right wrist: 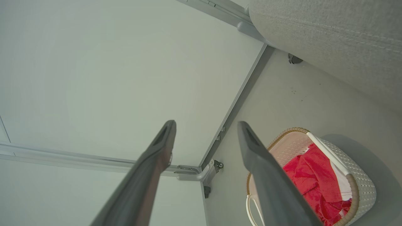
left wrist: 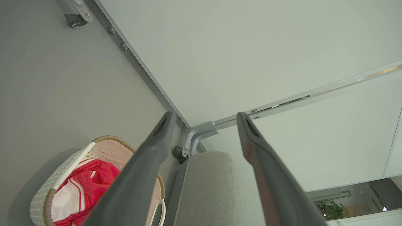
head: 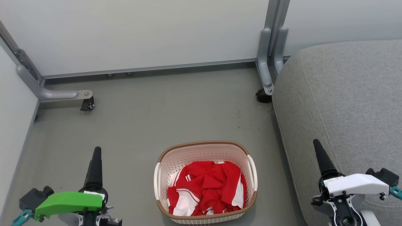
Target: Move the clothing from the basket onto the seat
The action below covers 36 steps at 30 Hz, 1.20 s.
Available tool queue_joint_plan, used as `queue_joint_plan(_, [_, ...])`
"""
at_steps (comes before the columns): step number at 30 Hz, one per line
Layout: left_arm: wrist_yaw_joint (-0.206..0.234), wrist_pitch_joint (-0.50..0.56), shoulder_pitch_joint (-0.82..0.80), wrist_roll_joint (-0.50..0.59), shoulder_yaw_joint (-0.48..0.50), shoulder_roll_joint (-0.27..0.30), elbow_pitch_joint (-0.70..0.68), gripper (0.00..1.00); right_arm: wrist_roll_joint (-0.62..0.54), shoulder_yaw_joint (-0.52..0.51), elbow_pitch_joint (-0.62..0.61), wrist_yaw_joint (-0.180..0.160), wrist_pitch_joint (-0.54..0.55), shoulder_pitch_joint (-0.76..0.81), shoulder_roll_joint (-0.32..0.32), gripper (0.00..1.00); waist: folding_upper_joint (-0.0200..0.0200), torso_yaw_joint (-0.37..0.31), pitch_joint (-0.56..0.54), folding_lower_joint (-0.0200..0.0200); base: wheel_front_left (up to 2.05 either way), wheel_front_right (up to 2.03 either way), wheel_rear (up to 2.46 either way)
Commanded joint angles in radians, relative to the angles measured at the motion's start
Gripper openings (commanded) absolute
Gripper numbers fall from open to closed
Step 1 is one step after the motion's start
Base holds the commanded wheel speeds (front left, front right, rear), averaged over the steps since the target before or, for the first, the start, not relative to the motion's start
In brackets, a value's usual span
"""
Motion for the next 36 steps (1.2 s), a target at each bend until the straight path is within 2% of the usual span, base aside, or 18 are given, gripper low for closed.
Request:
queue_joint_plan(1, [-0.002,-0.01,-0.005,0.046,-0.003,0.004,-0.025,1.0,-0.049,0.0,-0.025,0.0,-0.01,-0.004,-0.005,1.0,0.0,0.0,0.001,0.0,0.0,0.0,0.0])
queue_joint_plan(15, [0.064,-0.062,0.015,0.352,-0.064,0.005,-0.097,1.0,-0.35,0.043,-0.084,0.0,-0.062,0.007,-0.007,1.0,0.0,-0.005,0.007,0.0,0.0,0.0,0.0])
queue_joint_plan(26, [0.101,-0.101,0.039,0.524,-0.111,0.01,-0.122,1.0,-0.551,0.099,-0.117,0.0,-0.101,0.017,-0.008,1.0,0.0,-0.005,0.004,0.0,0.0,0.0,0.0])
queue_joint_plan(36, [0.12,-0.13,0.055,0.647,-0.136,0.016,-0.14,1.0,-0.681,0.127,-0.131,0.0,-0.131,0.026,-0.01,1.0,0.0,-0.005,-0.003,0.0,0.0,0.0,0.0])
